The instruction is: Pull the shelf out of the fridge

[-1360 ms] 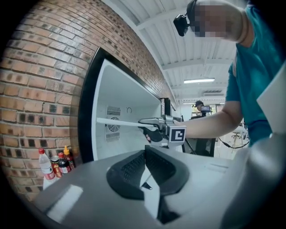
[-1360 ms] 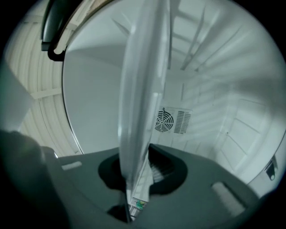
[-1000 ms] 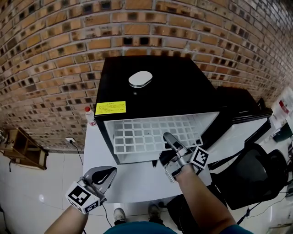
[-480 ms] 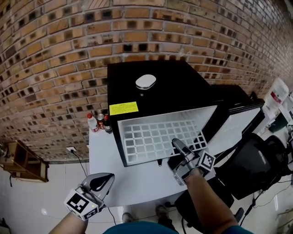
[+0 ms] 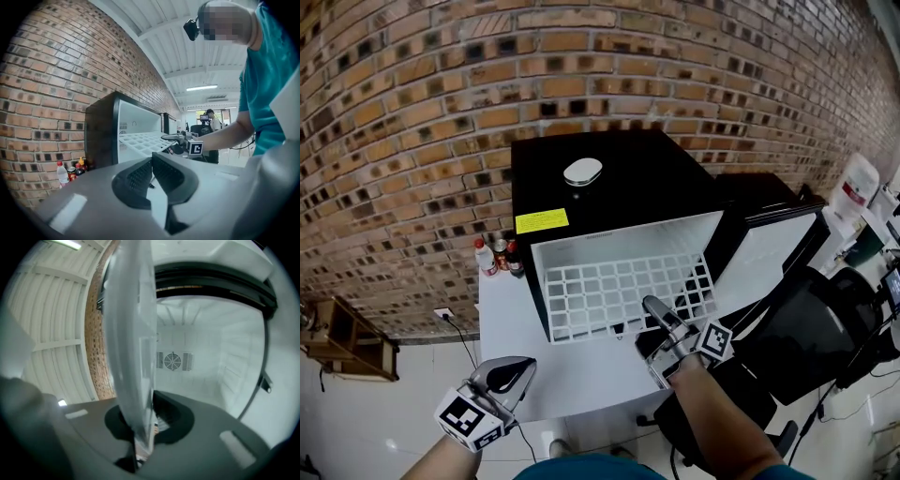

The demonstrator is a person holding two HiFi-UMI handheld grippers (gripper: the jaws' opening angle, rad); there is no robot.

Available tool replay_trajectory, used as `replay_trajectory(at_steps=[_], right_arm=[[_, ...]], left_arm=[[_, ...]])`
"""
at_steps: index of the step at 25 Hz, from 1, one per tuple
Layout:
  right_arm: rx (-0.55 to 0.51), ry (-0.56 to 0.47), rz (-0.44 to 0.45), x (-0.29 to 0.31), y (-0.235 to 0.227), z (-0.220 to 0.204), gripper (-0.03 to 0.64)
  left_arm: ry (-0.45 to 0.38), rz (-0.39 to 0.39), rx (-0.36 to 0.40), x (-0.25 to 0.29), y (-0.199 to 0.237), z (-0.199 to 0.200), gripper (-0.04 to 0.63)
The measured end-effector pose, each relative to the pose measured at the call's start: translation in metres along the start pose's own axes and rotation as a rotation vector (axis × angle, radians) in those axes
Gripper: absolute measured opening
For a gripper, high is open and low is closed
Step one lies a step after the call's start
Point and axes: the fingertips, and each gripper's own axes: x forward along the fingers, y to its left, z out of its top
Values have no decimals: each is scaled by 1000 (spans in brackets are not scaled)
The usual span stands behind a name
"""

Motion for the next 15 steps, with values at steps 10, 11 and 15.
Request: replay_trajectory(at_steps=[10,11,15], right_arm=[[5,109,55,-32,31,10,26],[6,125,59,-36,33,8,26],[25,163,67,-54,39,0,26]], left_arm=[[-26,165,-21,13,-68,5,-18],[-27,179,-21,13,-76,6,-18],[-26,227,-14,4,-105,10,-18]])
